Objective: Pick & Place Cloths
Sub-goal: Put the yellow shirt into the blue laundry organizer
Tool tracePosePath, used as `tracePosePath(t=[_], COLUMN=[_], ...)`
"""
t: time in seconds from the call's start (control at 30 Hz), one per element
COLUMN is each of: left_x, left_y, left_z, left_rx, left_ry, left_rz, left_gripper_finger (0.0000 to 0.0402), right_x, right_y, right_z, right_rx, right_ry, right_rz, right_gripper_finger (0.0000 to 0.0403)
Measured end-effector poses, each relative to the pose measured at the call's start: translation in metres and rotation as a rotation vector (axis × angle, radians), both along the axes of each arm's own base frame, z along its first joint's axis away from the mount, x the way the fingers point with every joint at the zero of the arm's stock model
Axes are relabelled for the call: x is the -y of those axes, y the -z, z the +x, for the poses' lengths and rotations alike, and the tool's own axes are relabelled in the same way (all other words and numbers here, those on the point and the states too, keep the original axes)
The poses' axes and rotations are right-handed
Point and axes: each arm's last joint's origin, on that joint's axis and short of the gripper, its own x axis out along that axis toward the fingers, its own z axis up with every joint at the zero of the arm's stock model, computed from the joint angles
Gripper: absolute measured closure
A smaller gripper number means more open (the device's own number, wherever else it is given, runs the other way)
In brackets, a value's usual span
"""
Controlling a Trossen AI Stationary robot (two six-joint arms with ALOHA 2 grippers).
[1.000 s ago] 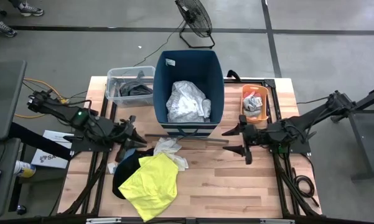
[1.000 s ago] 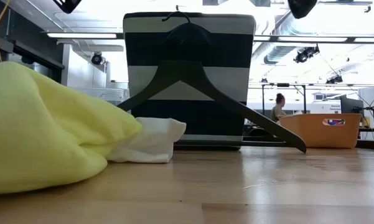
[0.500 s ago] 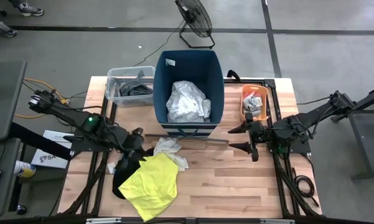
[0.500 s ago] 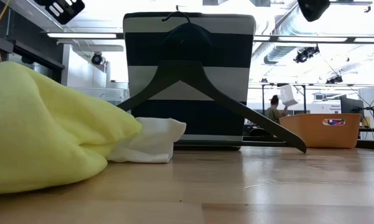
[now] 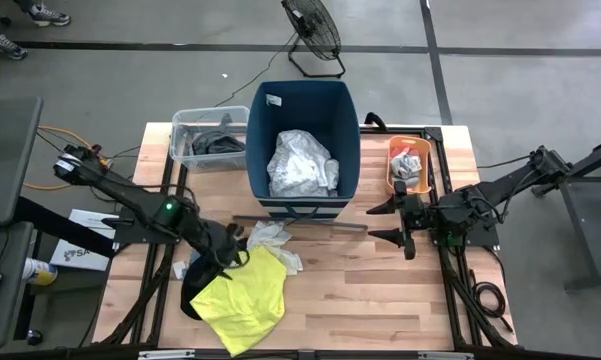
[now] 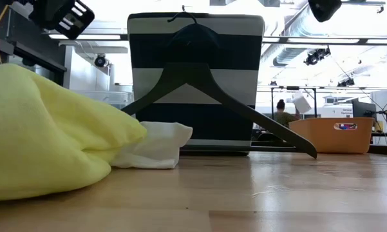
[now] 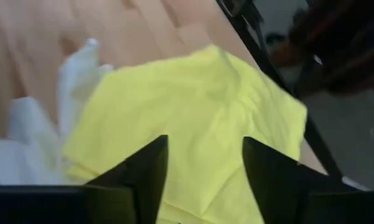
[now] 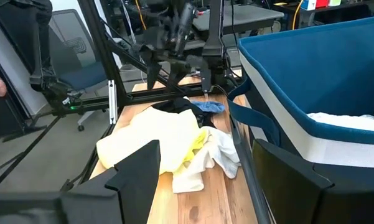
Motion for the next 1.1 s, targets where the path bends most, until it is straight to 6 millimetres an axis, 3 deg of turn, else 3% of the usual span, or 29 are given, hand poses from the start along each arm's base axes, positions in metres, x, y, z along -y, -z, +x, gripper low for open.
tracePosePath(t=[0.37, 0.6, 1.1], left_x=[0.030, 0.041, 0.065], left_y=[0.036, 0.054, 0.091], left_z=[0.012, 0.017, 0.021], left_rx=[-0.107, -0.152, -0.111], left_ry=[0.168, 0.194, 0.307], left_rz=[0.126, 0.198, 0.522], left_gripper_finger=[0.0108, 0.0103, 0.0103], right_x=[0.000, 0.000, 0.000], right_y=[0.000, 0.000, 0.000], right_z=[0.000, 0.000, 0.000], right_rx=[0.000, 0.000, 0.000], right_ry=[0.000, 0.000, 0.000], right_rz=[0.000, 0.000, 0.000], right_gripper_finger=[0.0156, 0.0156, 0.0156])
